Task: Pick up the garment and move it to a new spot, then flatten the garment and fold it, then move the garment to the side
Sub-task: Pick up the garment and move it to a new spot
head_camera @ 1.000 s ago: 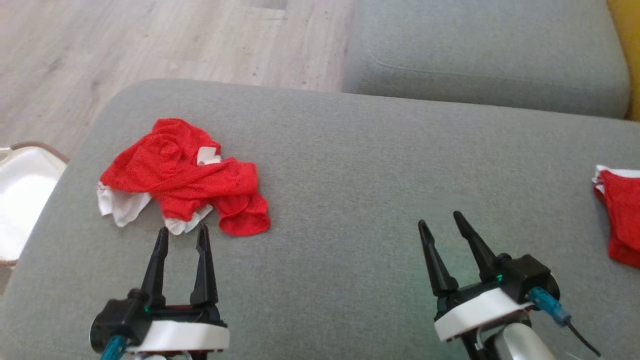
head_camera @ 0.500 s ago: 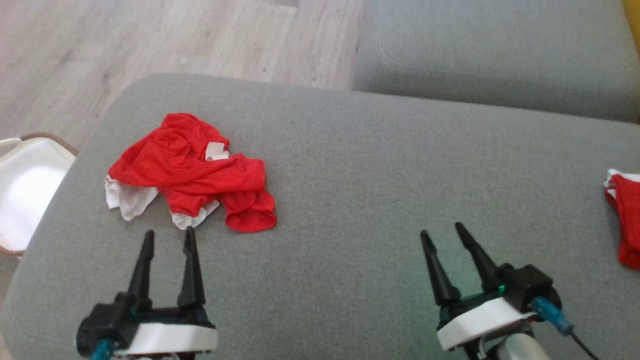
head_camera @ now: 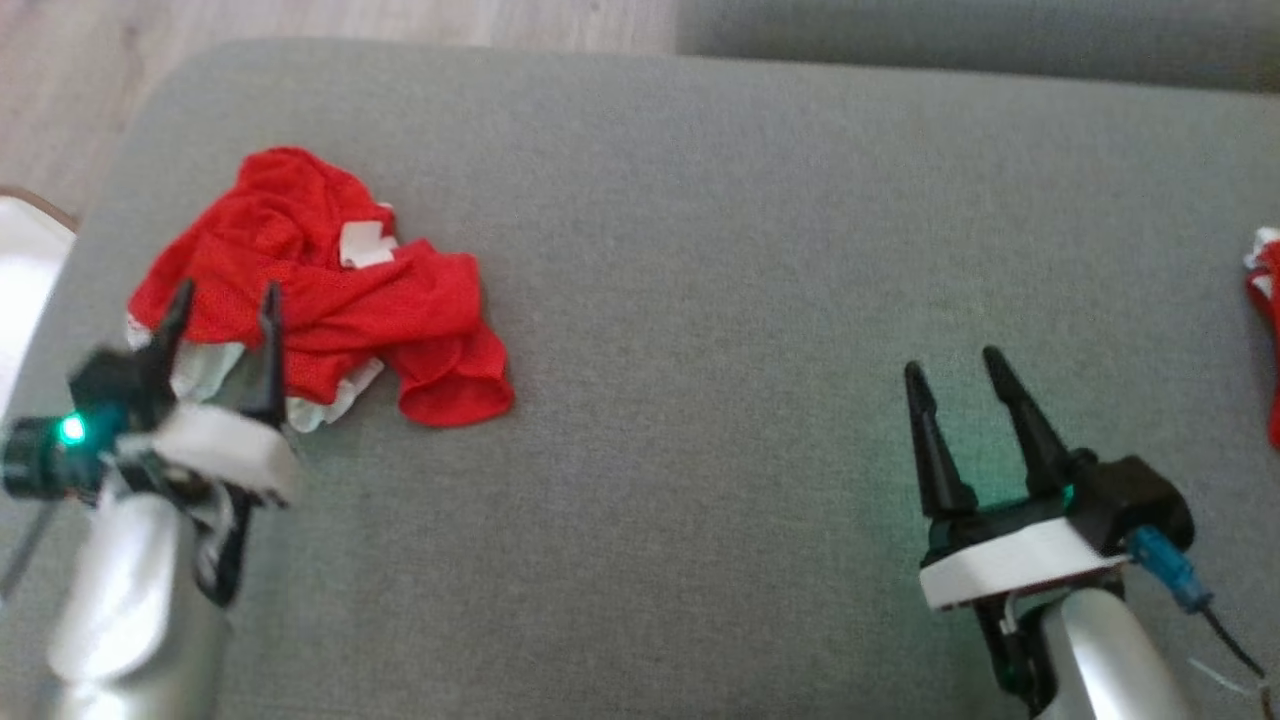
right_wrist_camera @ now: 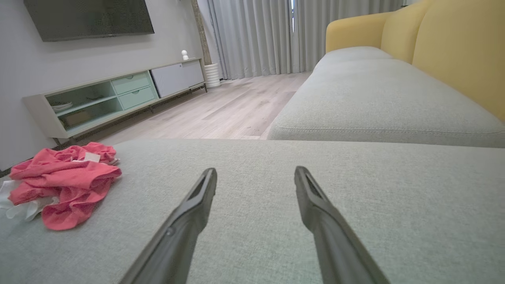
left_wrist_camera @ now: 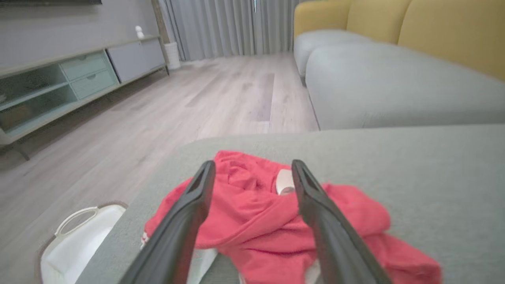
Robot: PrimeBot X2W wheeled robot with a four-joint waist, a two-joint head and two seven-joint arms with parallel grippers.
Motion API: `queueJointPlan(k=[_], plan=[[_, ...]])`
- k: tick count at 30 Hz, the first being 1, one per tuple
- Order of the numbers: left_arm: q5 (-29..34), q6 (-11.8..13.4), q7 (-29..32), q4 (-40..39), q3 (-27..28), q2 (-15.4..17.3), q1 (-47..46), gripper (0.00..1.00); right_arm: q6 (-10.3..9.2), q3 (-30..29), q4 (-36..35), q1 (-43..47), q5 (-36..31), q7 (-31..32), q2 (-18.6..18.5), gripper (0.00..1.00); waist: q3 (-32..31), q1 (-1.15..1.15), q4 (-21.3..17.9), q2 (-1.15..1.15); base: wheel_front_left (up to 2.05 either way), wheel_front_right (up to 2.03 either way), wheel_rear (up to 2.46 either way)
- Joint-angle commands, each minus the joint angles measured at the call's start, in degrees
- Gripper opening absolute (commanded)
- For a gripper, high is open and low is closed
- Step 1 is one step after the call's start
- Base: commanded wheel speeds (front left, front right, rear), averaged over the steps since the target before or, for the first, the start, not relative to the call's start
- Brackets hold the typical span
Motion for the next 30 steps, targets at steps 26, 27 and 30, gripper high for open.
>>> queueJointPlan(k=[26, 27, 30], plan=[[-7.12, -1.38, -3.73, 16.17, -2.38, 8.89, -18.99, 0.0, 0.11, -0.83, -3.37, -5.27, -0.97, -0.78, -0.09, 1.0, 6.85, -0.02, -5.59, 0.0, 0.0, 0.0, 0.0], [-7.54, -1.38, -4.91, 14.86, -3.13, 9.09, -18.96, 0.0, 0.11, -0.73, -3.25, -5.24, -0.73, -0.78, -0.09, 1.0, 6.39, -0.02, -5.76, 0.0, 0.0, 0.0, 0.0], [-8.33, -1.38, -6.73, 10.01, -5.19, 9.75, -18.5, 0.0, 0.11, -0.33, -2.89, -5.03, 0.05, -0.78, -0.09, 1.0, 4.74, -0.02, -6.43, 0.0, 0.0, 0.0, 0.0]])
